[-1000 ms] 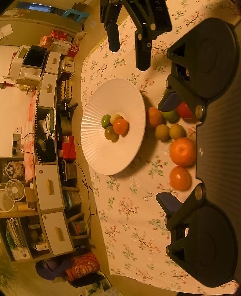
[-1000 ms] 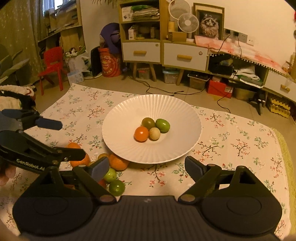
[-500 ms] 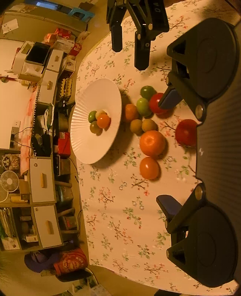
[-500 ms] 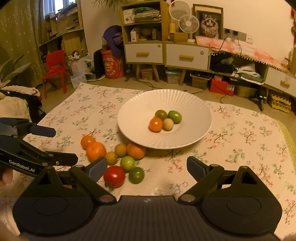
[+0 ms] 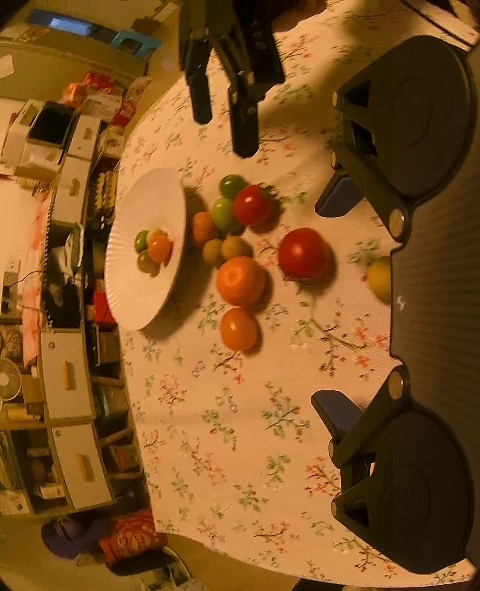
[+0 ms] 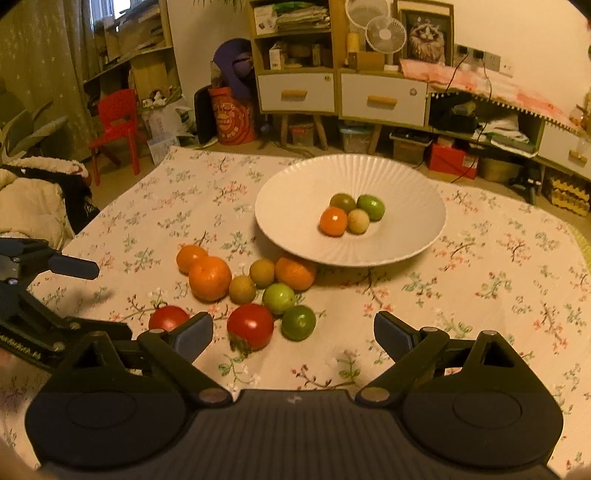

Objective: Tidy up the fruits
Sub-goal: 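Move both open tools back toward the remaining fruits, then grasp the pale yellow fruit with the left tool while the right tool grasps the red tomato, then carry the pale yellow fruit and red tomato with both tools over the white plate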

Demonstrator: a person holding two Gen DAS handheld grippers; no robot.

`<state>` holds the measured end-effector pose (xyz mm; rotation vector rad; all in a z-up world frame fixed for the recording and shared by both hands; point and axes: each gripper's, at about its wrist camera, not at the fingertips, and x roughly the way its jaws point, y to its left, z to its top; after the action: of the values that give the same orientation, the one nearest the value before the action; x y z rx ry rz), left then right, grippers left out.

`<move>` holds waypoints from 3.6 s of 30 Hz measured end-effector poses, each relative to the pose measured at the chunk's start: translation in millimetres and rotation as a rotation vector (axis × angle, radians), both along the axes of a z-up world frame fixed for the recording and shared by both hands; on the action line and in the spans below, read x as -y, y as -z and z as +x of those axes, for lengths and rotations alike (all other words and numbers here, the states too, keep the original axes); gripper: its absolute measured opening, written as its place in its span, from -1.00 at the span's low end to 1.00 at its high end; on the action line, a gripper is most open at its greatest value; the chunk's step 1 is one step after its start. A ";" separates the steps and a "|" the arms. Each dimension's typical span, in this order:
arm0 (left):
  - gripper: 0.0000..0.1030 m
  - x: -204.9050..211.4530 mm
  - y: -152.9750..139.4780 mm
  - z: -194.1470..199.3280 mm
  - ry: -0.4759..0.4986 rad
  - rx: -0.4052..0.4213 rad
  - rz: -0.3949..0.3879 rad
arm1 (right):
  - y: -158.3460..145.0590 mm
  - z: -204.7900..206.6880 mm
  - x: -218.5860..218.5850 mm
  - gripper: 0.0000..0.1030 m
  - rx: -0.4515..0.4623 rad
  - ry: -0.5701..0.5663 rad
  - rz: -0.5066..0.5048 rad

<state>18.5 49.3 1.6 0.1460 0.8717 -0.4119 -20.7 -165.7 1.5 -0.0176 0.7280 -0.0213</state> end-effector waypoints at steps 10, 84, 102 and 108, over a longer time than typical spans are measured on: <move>0.85 1.3 20.8 -8.2 0.047 -0.104 0.019 | 19.9 3.9 -8.0 0.82 -0.064 -0.018 -0.018; -0.62 19.4 -13.5 12.0 0.020 -0.033 -0.088 | 0.8 14.4 -17.2 -0.34 0.037 -0.075 0.070; -0.62 74.6 -31.4 39.7 -0.002 0.064 -0.124 | -36.2 23.5 24.2 -0.34 0.117 -0.021 0.018; -0.62 95.1 -31.4 55.0 0.012 0.106 -0.109 | -37.1 35.7 48.6 -0.34 0.119 0.032 0.021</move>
<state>73.5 -45.9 33.0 0.0724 0.7429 -0.4580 15.1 -214.3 38.6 0.0150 0.6090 -0.0447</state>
